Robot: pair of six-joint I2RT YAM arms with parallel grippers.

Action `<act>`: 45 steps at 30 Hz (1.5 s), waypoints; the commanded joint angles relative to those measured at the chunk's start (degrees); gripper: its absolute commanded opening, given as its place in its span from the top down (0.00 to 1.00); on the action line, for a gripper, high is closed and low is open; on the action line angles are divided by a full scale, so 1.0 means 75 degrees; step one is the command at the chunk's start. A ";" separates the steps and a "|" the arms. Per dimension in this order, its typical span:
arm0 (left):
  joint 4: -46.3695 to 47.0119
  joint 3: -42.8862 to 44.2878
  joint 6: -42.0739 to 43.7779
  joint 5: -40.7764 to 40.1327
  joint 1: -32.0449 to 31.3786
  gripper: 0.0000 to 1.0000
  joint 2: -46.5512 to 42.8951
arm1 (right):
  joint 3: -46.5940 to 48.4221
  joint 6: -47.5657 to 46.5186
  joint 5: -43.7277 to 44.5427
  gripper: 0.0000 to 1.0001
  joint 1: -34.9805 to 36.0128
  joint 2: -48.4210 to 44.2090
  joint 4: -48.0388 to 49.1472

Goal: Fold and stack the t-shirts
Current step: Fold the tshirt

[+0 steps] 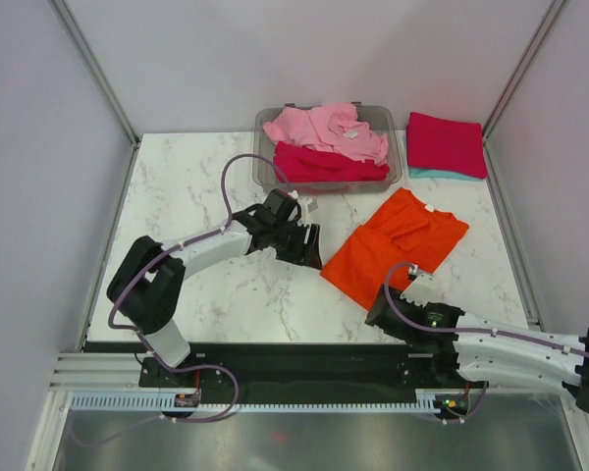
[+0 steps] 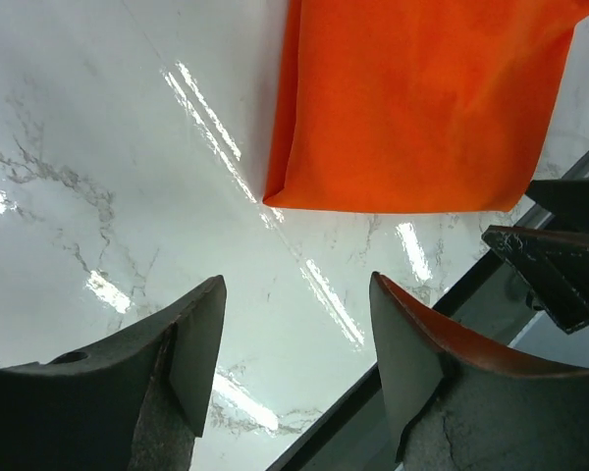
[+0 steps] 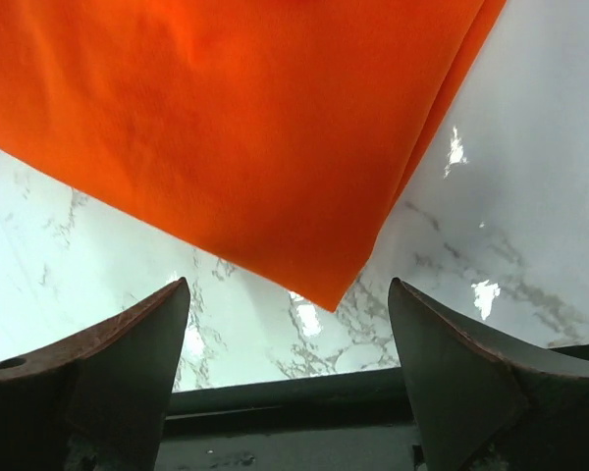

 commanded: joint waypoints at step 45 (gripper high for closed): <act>0.4951 -0.2091 -0.1809 0.0687 0.0053 0.73 0.1592 | -0.0158 0.1909 0.0750 0.87 0.0936 0.0382 -0.0165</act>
